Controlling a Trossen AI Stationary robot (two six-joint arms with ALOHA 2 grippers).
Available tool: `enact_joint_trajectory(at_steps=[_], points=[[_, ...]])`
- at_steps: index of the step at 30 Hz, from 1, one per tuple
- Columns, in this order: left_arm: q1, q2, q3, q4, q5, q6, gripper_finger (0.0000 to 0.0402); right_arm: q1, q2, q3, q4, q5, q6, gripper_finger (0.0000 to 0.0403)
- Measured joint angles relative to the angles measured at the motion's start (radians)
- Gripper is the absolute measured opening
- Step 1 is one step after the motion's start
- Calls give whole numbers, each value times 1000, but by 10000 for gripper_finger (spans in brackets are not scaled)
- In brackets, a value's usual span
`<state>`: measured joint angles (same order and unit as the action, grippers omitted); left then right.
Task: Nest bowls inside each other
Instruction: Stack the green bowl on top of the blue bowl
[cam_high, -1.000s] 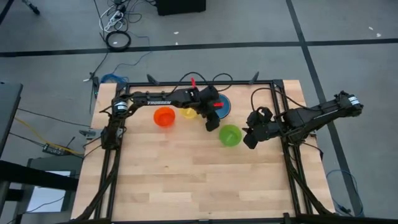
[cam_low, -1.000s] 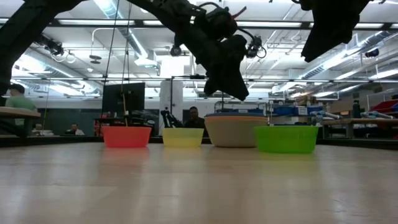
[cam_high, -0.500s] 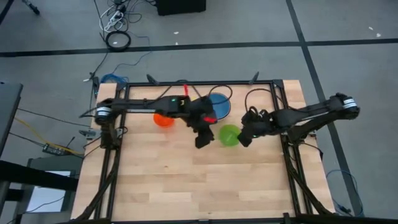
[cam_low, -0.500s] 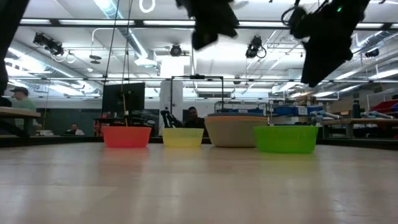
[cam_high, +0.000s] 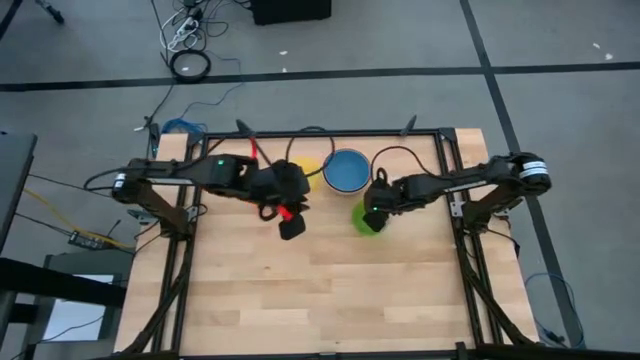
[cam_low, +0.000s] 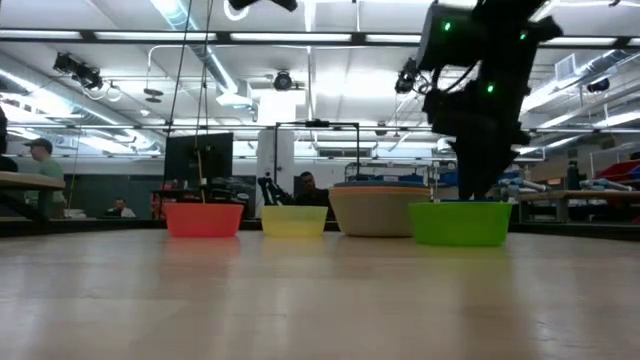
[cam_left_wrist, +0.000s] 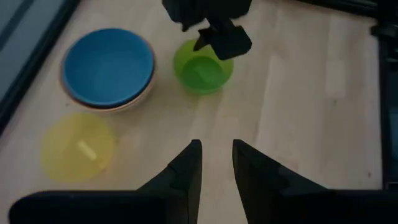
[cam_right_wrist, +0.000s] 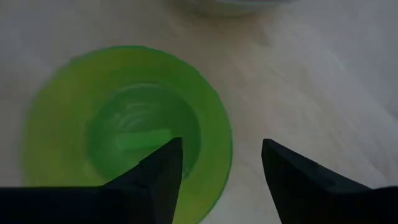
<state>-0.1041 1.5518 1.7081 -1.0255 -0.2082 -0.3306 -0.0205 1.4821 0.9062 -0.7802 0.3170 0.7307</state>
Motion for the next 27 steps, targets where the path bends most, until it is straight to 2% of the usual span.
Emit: enact_joint_trajectory(at_steps=[5, 11, 15, 19, 20, 23, 27], points=[[-33, -10, 0, -66, -66, -47, 97, -32, 88, 0, 14, -15, -29, 203], [-45, -10, 0, -181, -138, -116, 97, -67, 178, 0, 109, -80, -89, 192], [-59, -10, 0, -327, -213, -197, 97, -78, 197, 3, 130, -110, -119, 137], [-80, -10, -1, -516, -258, -300, 97, -80, 174, 0, 120, -146, -171, 32], [-84, -10, -1, -547, -264, -321, 97, -77, 155, 0, 119, -155, -186, 17], [-97, -35, -22, -527, -268, -336, 97, -66, 85, 13, 70, -151, -194, 8], [-109, -88, -69, -512, -281, -351, 95, -45, -26, 57, 19, -88, -194, 2]])
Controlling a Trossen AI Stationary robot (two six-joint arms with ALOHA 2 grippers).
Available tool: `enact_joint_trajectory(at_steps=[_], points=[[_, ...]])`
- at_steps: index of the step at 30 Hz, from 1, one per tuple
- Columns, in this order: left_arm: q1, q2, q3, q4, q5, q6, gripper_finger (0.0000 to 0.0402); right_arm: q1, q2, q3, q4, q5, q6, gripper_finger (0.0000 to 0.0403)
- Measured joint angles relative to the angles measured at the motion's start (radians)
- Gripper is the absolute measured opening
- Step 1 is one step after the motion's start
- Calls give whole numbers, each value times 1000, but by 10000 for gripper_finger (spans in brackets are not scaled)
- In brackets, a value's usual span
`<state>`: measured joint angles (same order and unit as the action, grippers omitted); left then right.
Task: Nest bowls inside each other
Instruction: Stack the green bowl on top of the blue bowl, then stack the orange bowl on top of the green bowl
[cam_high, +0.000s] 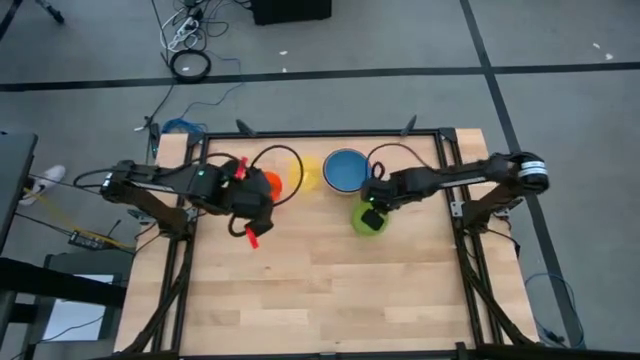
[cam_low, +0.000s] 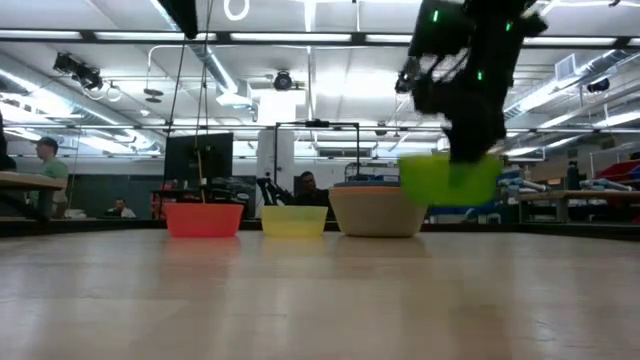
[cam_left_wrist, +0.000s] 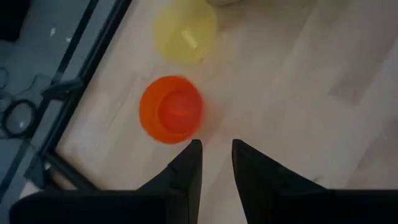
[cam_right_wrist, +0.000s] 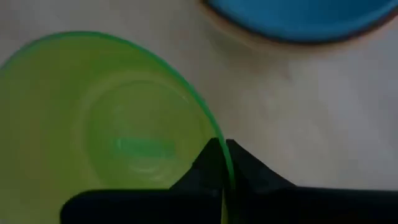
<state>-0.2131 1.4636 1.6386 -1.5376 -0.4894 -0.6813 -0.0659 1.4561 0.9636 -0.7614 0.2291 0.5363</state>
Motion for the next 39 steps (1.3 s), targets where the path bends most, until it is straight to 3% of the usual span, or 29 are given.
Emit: enact_joint_trajectory(at_steps=[6, 11, 20, 24, 28, 35, 39], points=[[2, -89, -170, 58, -81, -34, 94, -59, -77, 101, 29, 111, -94, 1], [3, -157, -346, 186, -109, -111, 94, -183, -15, 185, 110, 115, -233, 1], [-18, -252, -548, 331, -70, -239, 94, -343, 175, 238, 196, 37, -338, 0], [-30, -281, -598, 417, -68, -240, 94, -375, 245, 238, 237, -49, -363, 5], [-32, -296, -627, 459, -70, -240, 94, -381, 263, 238, 252, -91, -357, 39], [-32, -293, -633, 512, -70, -213, 94, -381, 237, 238, 241, -31, -340, 133], [-32, -293, -633, 541, -73, -194, 94, -381, 225, 238, 228, -32, -331, 167]])
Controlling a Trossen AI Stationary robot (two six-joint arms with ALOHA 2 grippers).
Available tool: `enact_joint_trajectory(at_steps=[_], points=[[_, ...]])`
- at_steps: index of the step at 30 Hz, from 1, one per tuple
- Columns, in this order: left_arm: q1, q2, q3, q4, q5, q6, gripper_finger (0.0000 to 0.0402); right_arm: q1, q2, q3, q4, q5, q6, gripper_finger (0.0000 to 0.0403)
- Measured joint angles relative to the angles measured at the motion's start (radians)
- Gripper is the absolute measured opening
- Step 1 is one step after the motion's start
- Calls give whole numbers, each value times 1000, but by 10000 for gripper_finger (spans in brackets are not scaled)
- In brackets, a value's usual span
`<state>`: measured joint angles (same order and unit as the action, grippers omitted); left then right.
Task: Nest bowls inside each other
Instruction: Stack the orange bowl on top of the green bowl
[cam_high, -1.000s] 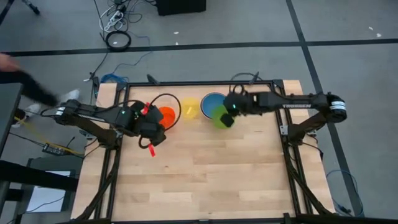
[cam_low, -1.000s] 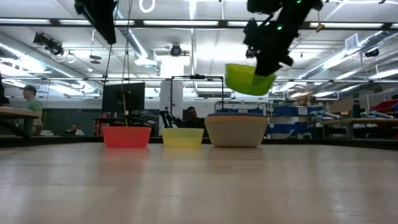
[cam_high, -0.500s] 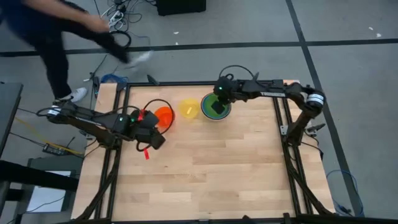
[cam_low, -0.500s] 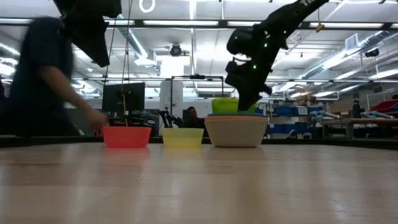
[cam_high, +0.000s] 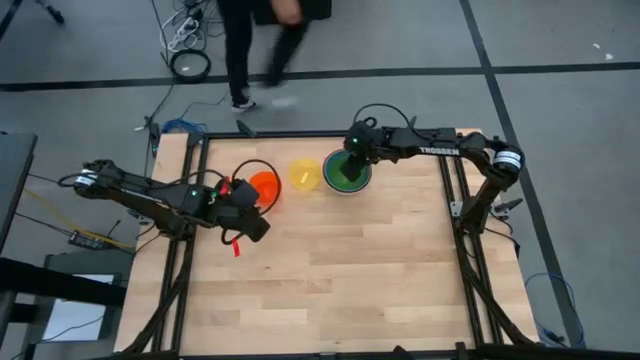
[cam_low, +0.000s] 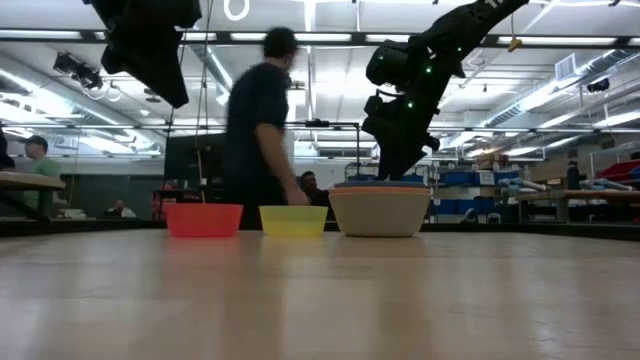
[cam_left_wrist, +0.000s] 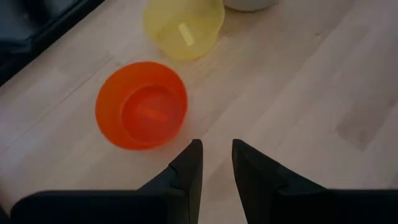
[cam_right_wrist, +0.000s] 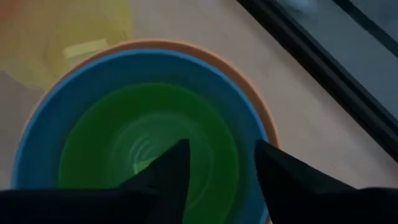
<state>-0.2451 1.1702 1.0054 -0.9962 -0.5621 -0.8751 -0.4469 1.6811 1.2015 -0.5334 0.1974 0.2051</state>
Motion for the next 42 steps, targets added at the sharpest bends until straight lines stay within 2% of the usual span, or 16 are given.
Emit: enact_joint_trajectory(at_steps=[6, 10, 16, 20, 26, 29, 35, 40, 42], points=[[4, 0, 0, 33, -10, 63, 94, 58, -50, 0, 13, -8, -30, 180], [22, 0, 0, -5, -54, 87, 94, 124, -86, 0, 22, -3, -42, 180], [54, 0, -76, 12, -62, 119, 94, 243, -194, 0, -69, 142, -44, 179], [61, 4, -179, 77, -67, 242, 94, 334, -303, 0, -150, 241, -21, 179], [61, 4, -323, 339, 13, 610, 94, 458, -440, 0, -285, 286, 99, 179], [78, 4, -357, 407, 1, 709, 94, 518, -475, 0, -357, 314, 178, 179], [161, 3, -359, 406, -2, 714, 94, 606, -480, 0, -443, 384, 278, 179], [236, 6, -359, 433, 139, 734, 94, 629, -456, 0, -453, 385, 300, 179], [256, 6, -359, 425, 164, 743, 94, 635, -448, -2, -458, 386, 312, 179]])
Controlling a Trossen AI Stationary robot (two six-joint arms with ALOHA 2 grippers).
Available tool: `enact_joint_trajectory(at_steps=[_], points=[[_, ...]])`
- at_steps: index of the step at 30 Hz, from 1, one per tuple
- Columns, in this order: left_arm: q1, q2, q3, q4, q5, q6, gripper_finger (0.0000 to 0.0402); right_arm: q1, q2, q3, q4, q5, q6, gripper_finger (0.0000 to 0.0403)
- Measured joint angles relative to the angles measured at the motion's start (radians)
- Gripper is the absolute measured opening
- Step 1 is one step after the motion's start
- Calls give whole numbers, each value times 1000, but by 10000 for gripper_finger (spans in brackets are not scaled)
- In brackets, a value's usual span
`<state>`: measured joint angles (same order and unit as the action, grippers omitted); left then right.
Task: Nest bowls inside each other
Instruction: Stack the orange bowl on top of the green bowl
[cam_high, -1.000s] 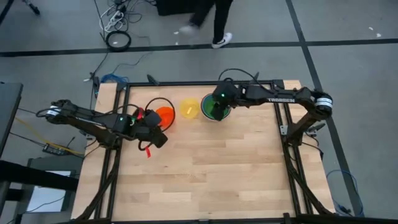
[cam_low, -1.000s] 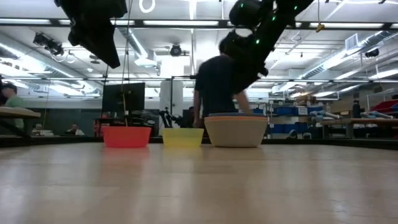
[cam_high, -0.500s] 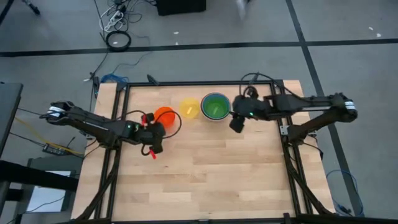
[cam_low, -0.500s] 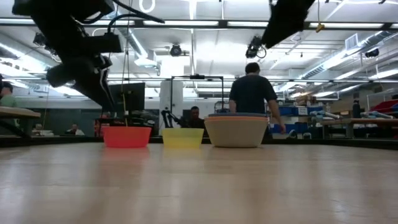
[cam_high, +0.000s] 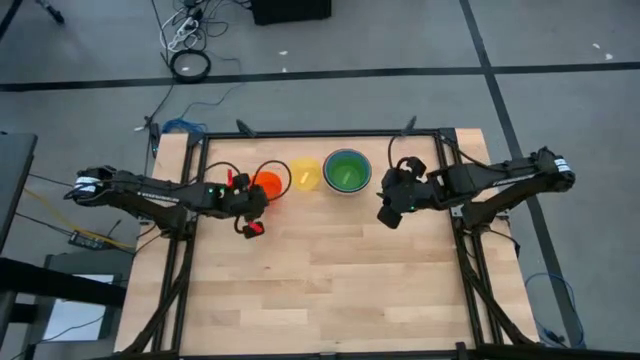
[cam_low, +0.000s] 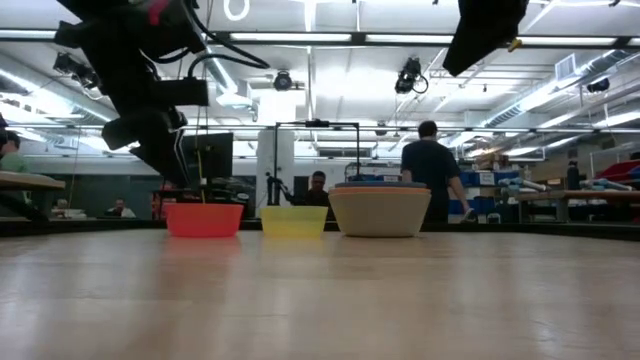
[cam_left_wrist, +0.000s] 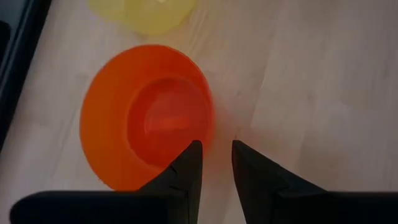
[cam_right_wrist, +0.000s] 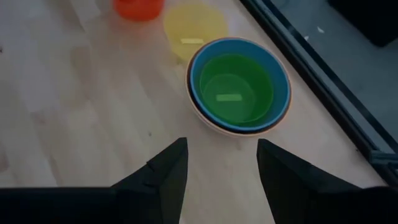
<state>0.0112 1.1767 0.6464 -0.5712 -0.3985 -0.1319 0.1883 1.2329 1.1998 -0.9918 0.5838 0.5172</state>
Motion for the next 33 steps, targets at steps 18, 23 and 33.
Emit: enact_joint_trajectory(at_steps=[18, 23, 33], points=[[79, 2, 0, 24, 107, 76, 126, 9, 12, -8, -17, -9, 36, 179], [93, 2, 0, 24, 107, 85, 152, 9, 12, -8, -17, -10, 41, 179], [131, 130, 0, 45, 123, 153, 161, 9, 12, -8, -18, -11, 51, 179]])
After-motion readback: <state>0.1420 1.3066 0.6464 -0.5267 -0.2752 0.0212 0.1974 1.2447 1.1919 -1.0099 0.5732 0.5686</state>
